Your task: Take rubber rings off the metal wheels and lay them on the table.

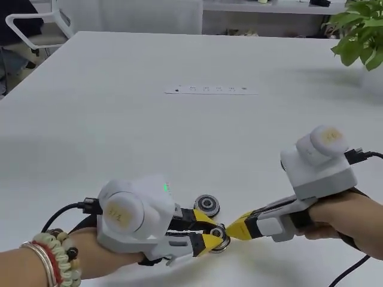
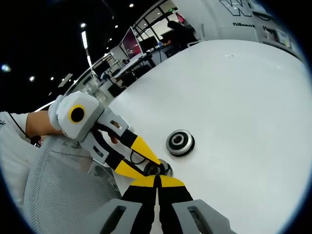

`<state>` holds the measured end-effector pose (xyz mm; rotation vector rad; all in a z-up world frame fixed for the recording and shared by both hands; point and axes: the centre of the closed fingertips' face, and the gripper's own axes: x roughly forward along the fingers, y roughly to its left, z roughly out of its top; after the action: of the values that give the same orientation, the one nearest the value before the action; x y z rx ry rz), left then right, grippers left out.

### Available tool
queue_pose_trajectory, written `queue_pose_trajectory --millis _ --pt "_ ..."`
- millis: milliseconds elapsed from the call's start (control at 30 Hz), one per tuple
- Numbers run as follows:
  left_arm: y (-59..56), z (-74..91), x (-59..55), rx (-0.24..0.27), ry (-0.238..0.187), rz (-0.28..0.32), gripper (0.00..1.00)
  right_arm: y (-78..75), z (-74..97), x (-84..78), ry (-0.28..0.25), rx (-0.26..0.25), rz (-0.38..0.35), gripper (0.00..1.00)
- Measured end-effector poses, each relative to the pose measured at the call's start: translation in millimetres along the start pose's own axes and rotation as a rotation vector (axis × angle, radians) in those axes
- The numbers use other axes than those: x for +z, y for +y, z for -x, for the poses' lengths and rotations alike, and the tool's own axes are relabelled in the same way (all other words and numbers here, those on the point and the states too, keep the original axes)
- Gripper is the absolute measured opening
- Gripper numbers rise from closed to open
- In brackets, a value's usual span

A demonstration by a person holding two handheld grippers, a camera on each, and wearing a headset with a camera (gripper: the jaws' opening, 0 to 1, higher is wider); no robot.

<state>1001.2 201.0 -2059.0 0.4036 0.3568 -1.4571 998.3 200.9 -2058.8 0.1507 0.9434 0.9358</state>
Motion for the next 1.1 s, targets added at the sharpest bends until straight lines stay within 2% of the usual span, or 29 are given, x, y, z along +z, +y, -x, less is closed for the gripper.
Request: queue_pose_trajectory --millis 167,767,800,867,900,933,967,1100 --pt "-0.1 0.1 -0.1 0.000 0.000 0.001 0.08 4.1 -1.6 2.1 -0.004 0.002 0.021 0.00" --pt "-1.3 0.2 -0.2 -0.011 0.009 -0.015 0.08 6.8 0.8 3.6 -0.020 0.015 0.025 0.00" --pt "-1.3 0.3 -0.3 -0.011 0.010 -0.015 0.08 8.9 1.0 4.6 -0.026 0.026 0.026 0.00" --pt "-1.4 0.3 -0.3 -0.011 0.010 -0.016 0.08 19.0 1.8 14.8 -0.083 0.080 0.008 0.00" --pt "-1.3 0.3 -0.2 -0.010 0.010 -0.016 0.08 9.3 3.8 8.9 -0.033 0.023 0.050 0.00" --pt "-1.4 0.3 -0.2 -0.011 0.010 -0.015 0.08 10.4 2.6 9.9 -0.041 0.022 0.085 0.00" --pt "-1.4 0.3 -0.2 -0.011 0.010 -0.015 0.08 16.2 0.4 10.0 -0.046 0.037 0.051 0.00" --pt "-1.4 0.3 -0.2 -0.011 0.010 -0.013 0.08 12.5 1.2 9.4 -0.041 0.018 0.043 0.00"
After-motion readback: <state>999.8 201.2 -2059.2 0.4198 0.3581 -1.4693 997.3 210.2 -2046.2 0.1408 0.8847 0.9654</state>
